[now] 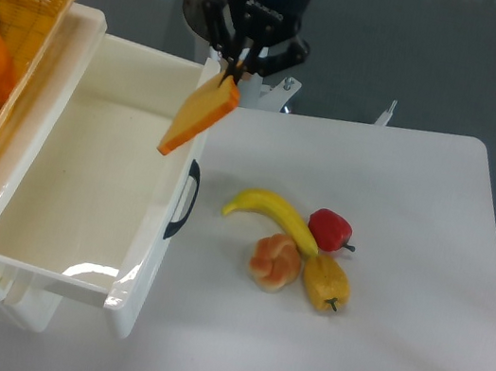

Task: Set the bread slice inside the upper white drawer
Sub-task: 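Lift the bread slice and carry it over the open white drawer, then lower the bread slice into the drawer and open the gripper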

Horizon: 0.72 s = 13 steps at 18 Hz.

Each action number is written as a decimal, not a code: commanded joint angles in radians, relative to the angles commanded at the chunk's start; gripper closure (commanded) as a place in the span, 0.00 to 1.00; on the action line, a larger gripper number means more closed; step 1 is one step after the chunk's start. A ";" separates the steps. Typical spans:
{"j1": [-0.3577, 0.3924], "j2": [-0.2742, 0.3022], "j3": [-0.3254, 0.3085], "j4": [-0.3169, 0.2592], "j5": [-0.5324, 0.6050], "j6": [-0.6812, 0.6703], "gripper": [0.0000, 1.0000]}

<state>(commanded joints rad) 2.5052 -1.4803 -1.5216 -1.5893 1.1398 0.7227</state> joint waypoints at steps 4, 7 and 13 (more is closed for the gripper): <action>-0.060 -0.020 -0.019 0.012 0.002 -0.051 1.00; -0.115 -0.052 -0.020 0.046 0.003 -0.101 1.00; -0.161 -0.087 -0.026 0.097 0.005 -0.109 0.80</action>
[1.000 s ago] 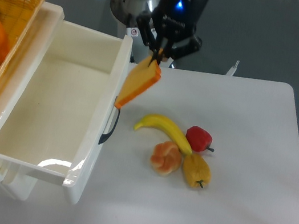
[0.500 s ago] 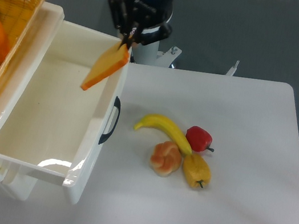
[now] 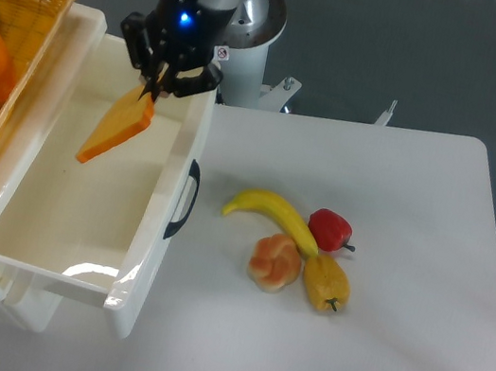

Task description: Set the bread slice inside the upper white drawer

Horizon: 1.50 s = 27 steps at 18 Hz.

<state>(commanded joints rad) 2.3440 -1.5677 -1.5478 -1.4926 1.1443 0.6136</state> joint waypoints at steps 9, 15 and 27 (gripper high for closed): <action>-0.002 -0.008 0.002 0.043 0.000 0.011 0.38; 0.005 -0.023 0.021 0.066 0.008 0.014 0.05; 0.129 -0.041 0.032 0.155 0.048 0.103 0.00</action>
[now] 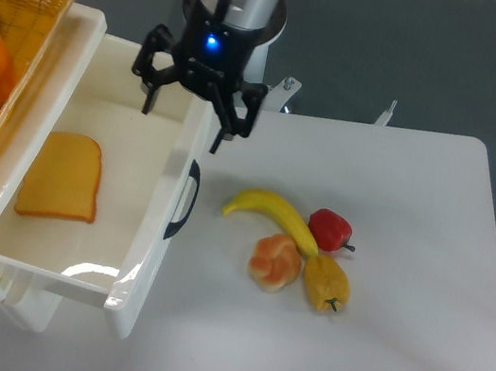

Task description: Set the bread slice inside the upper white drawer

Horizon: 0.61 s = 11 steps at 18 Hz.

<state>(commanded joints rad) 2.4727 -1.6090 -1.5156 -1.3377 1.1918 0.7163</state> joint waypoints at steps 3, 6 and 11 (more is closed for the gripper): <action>0.005 -0.023 0.015 0.000 0.090 0.037 0.00; 0.006 -0.054 0.020 0.028 0.159 0.115 0.00; 0.002 -0.107 0.017 0.043 0.302 0.190 0.00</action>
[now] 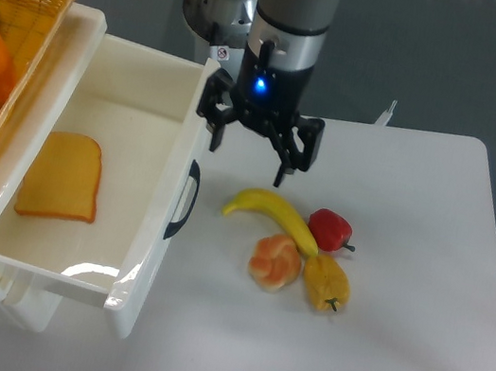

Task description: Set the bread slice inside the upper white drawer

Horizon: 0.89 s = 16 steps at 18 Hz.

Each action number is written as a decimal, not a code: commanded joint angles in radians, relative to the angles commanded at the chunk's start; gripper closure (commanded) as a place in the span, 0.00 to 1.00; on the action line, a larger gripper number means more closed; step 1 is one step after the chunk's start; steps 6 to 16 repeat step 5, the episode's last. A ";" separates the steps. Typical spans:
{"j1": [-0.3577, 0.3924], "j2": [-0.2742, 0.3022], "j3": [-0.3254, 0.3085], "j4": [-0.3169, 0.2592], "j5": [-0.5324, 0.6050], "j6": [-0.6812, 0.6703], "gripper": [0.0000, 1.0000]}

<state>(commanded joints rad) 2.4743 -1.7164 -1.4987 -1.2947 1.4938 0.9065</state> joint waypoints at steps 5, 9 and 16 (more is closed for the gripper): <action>0.002 -0.041 -0.012 0.002 0.083 0.069 0.00; 0.002 -0.041 -0.012 0.002 0.083 0.069 0.00; 0.002 -0.041 -0.012 0.002 0.083 0.069 0.00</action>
